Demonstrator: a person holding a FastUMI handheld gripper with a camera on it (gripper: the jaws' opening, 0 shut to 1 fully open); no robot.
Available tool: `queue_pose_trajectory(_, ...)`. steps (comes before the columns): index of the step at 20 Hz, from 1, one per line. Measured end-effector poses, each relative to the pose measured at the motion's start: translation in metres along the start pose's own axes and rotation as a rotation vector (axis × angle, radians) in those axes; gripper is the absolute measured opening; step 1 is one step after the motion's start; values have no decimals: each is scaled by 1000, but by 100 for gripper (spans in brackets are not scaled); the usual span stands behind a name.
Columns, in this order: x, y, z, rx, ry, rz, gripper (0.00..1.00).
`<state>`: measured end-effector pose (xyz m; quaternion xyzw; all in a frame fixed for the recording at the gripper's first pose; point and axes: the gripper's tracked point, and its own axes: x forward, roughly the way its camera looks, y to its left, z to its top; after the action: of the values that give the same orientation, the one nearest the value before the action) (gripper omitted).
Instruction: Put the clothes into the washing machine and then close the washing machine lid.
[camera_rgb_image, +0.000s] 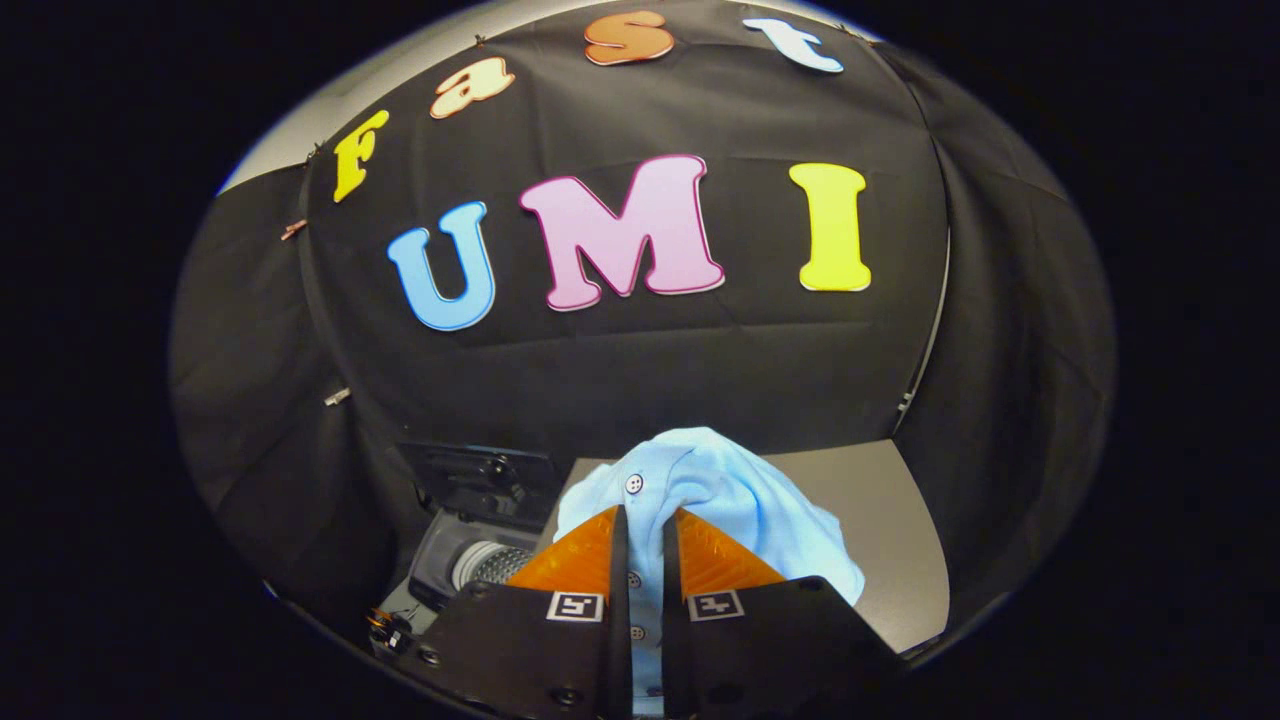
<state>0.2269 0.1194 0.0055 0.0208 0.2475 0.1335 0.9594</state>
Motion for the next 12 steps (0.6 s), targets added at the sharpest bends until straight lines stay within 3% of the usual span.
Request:
queue_pose_trajectory(6,-21,105,29,-37,-103,122,16)
queue_pose_trajectory(12,-11,222,3,-36,-79,247,16)
